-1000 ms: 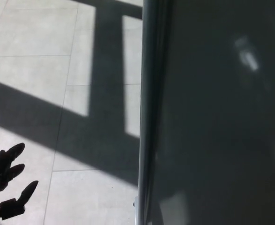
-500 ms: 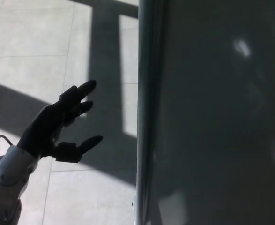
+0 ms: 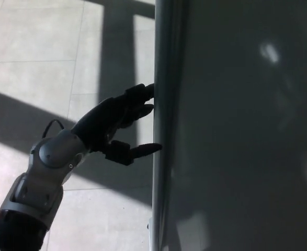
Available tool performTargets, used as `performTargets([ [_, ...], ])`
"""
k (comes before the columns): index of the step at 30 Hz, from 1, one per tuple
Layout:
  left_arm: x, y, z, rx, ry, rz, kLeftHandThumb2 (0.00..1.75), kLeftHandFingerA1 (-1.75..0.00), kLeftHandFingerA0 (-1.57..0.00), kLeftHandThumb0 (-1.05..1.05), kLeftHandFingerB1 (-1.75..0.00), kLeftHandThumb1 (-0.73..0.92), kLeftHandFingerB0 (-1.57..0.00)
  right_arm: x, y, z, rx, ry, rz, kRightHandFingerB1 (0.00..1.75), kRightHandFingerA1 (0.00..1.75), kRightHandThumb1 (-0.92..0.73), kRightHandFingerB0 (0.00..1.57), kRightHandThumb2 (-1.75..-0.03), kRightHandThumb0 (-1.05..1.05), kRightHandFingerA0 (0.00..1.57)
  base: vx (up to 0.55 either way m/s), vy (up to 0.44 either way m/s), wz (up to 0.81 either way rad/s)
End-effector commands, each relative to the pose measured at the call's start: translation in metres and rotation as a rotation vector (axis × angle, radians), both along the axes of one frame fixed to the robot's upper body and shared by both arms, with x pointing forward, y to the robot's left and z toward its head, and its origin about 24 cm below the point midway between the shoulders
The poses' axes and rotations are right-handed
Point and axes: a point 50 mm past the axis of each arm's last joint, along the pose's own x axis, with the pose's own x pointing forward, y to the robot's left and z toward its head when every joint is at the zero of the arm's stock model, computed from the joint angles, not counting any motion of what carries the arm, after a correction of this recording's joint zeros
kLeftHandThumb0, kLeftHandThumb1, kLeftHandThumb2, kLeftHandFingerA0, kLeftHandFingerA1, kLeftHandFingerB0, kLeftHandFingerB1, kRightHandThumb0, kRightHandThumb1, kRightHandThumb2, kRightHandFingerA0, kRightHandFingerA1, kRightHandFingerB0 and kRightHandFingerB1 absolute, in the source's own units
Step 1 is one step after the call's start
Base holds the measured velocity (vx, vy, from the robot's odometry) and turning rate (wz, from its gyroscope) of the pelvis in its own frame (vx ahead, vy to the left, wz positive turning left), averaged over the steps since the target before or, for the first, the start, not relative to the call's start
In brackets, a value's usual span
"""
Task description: A white board is being place on the right hand side and parallel to the robot and the robot uses its left hand to grab on the leftside of the whiteboard and drag the whiteboard from the right hand side to the left hand side
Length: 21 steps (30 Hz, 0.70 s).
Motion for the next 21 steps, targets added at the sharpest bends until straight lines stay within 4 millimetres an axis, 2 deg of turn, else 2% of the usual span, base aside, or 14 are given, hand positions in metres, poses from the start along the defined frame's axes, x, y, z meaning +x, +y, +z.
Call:
performTargets([
  [1,0.005,-0.010,0.000,0.051,0.035,-0.011,0.72,-0.38,-0.13,-0.88,-0.09,0.47,-0.01,0.001,-0.005,0.005,-0.030,-0.018,-0.001,0.38,0.63,-0.85,0.14,-0.65,-0.93,0.53,0.00,0.000,0.00],
  [3,0.006,-0.013,-0.001,0.034,0.090,-0.021,0.85,-0.35,-0.07,-0.78,-0.08,0.44,0.00,0.002,-0.005,0.005,-0.033,-0.018,0.001,0.38,0.63,-0.85,0.14,-0.65,-0.93,0.53,0.00,0.000,0.00],
  [4,0.006,-0.016,-0.002,0.004,0.125,-0.026,0.57,-0.29,-0.11,-0.79,-0.12,0.55,0.00,0.003,-0.004,0.005,-0.037,-0.018,0.001,0.39,0.65,-0.85,0.15,-0.66,-0.94,0.54,0.00,0.000,0.00],
  [7,0.004,-0.019,-0.008,0.005,0.145,-0.042,0.85,-0.36,-0.01,-0.72,-0.13,0.45,0.00,0.004,-0.004,0.004,-0.043,-0.005,-0.002,0.39,0.65,-0.85,0.17,-0.66,-0.95,0.54,0.00,0.000,0.00],
  [8,0.005,-0.021,-0.010,0.037,0.144,-0.043,0.58,-0.31,-0.12,-0.72,-0.14,0.57,0.00,0.005,-0.003,0.004,-0.039,-0.008,0.003,0.41,0.67,-0.84,0.17,-0.65,-0.95,0.54,0.00,0.000,0.00],
  [9,0.005,-0.022,-0.011,0.044,0.146,-0.044,0.85,-0.36,-0.01,-0.72,-0.12,0.45,0.00,0.005,-0.003,0.004,-0.037,-0.010,0.007,0.50,0.70,-0.63,0.12,-1.08,-0.91,0.50,0.00,0.000,0.00],
  [10,0.005,-0.024,-0.012,0.051,0.148,-0.045,0.85,-0.36,-0.01,-0.72,-0.12,0.45,0.00,0.005,-0.002,0.005,-0.035,-0.012,0.011,0.50,0.70,-0.63,0.12,-1.08,-0.91,0.50,0.00,0.000,0.00],
  [11,0.005,-0.027,-0.016,0.075,0.162,-0.046,0.86,-0.35,-0.01,-0.72,-0.12,0.45,0.00,0.005,-0.001,0.005,-0.038,-0.004,0.023,0.40,0.66,-0.83,0.18,-0.65,-0.95,0.53,0.00,0.000,0.00],
  [15,0.007,-0.033,-0.025,0.057,0.225,-0.013,0.76,-0.40,-0.09,-0.71,-0.11,0.43,0.00,0.007,0.001,0.006,-0.029,-0.009,0.032,0.40,0.66,-0.80,0.20,-0.64,-0.94,0.54,0.00,0.000,0.00],
  [16,0.007,-0.034,-0.026,0.057,0.227,-0.010,0.79,-0.43,-0.10,-0.74,-0.10,0.44,0.00,0.009,0.003,0.006,-0.027,-0.009,0.033,0.49,0.71,-0.60,0.15,-1.03,-0.90,0.54,0.00,0.000,0.00],
  [18,0.006,-0.037,-0.029,0.065,0.231,-0.007,0.83,-0.43,-0.08,-0.72,-0.11,0.45,0.00,0.009,0.003,0.006,-0.023,-0.009,0.031,0.48,0.71,-0.59,0.15,-1.03,-0.90,0.55,0.00,0.000,0.00],
  [19,0.006,-0.039,-0.031,0.062,0.237,-0.007,0.57,-0.34,-0.17,-0.72,-0.17,0.55,0.00,0.010,0.003,0.006,-0.027,-0.008,0.034,0.48,0.72,-0.59,0.15,-1.04,-0.91,0.55,0.00,0.000,0.00],
  [20,0.005,-0.042,-0.035,0.071,0.220,-0.010,0.57,-0.36,-0.30,-0.72,-0.21,0.56,0.00,0.010,0.004,0.006,-0.016,-0.014,0.049,0.37,0.63,-0.79,0.18,-0.63,-0.89,0.52,0.00,0.000,0.00],
  [21,0.004,-0.045,-0.037,0.076,0.197,0.002,0.57,-0.40,-0.49,-0.70,-0.22,0.54,-0.07,0.010,0.004,0.007,-0.013,-0.019,0.059,0.48,0.69,-0.60,0.12,-1.02,-0.84,0.52,0.00,0.000,0.00],
])
